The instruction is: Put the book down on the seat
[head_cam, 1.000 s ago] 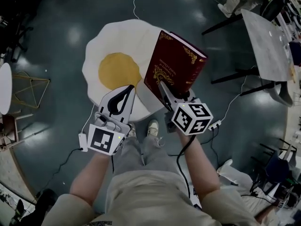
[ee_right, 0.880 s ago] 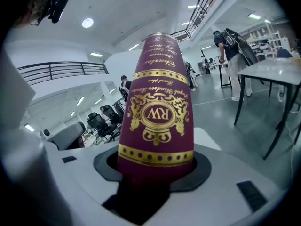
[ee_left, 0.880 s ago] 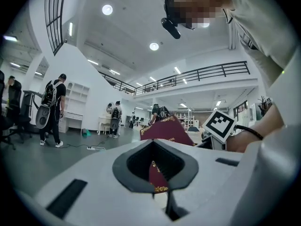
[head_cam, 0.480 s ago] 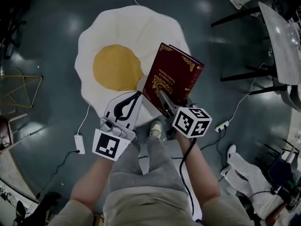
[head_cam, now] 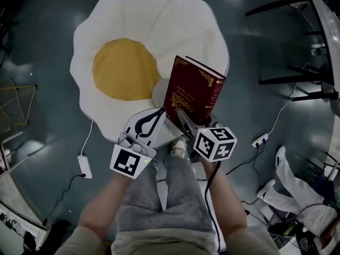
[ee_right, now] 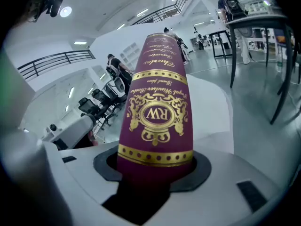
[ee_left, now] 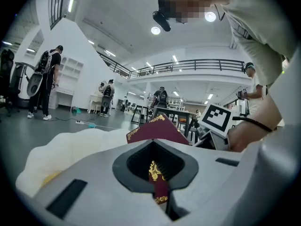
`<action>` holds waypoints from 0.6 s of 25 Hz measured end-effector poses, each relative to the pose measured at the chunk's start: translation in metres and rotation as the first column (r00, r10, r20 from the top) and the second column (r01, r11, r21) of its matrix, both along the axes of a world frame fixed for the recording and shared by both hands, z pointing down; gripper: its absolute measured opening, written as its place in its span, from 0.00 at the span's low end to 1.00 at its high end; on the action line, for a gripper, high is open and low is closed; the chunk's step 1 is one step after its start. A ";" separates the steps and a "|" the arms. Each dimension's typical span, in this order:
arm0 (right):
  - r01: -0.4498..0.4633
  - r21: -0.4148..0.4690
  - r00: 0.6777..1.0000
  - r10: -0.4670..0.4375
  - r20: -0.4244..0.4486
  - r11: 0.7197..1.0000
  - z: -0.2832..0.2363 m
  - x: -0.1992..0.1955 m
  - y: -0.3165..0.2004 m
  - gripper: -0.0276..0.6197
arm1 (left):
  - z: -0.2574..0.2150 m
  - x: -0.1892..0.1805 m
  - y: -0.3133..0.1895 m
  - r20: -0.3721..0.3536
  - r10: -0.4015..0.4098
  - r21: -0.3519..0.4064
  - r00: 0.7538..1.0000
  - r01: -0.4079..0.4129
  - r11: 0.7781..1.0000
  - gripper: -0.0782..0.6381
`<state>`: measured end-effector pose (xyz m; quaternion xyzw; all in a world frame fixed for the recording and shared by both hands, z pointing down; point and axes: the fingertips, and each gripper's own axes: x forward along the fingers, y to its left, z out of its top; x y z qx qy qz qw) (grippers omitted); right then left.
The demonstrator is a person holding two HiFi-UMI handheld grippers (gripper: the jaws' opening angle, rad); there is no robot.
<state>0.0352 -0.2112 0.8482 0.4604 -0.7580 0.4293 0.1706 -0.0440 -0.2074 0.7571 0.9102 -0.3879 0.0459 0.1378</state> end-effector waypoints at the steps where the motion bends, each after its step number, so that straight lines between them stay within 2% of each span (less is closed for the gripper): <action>1: 0.000 -0.006 1.000 0.001 0.004 1.000 0.011 0.001 0.003 0.39 | 0.016 0.003 0.002 0.004 0.008 -0.010 1.000 -0.008 1.000 0.12; 6: -0.021 -0.073 0.998 0.026 0.057 0.997 0.064 0.006 0.016 0.39 | 0.083 0.018 0.009 0.032 0.044 -0.053 0.999 -0.042 0.998 0.12; 9: -0.014 -0.102 0.999 0.019 0.045 0.995 0.088 0.007 0.021 0.41 | 0.114 0.024 0.008 0.042 0.056 -0.077 0.998 -0.053 0.996 0.12; 12: -0.080 -0.168 0.994 0.091 0.059 0.983 0.109 0.013 0.031 0.41 | 0.133 0.028 0.011 0.048 0.076 -0.086 0.996 -0.072 0.994 0.12; 15: -0.159 -0.187 0.982 0.175 0.069 0.969 0.116 0.026 0.038 0.42 | 0.142 0.033 0.013 0.054 0.097 -0.090 0.994 -0.091 0.992 0.12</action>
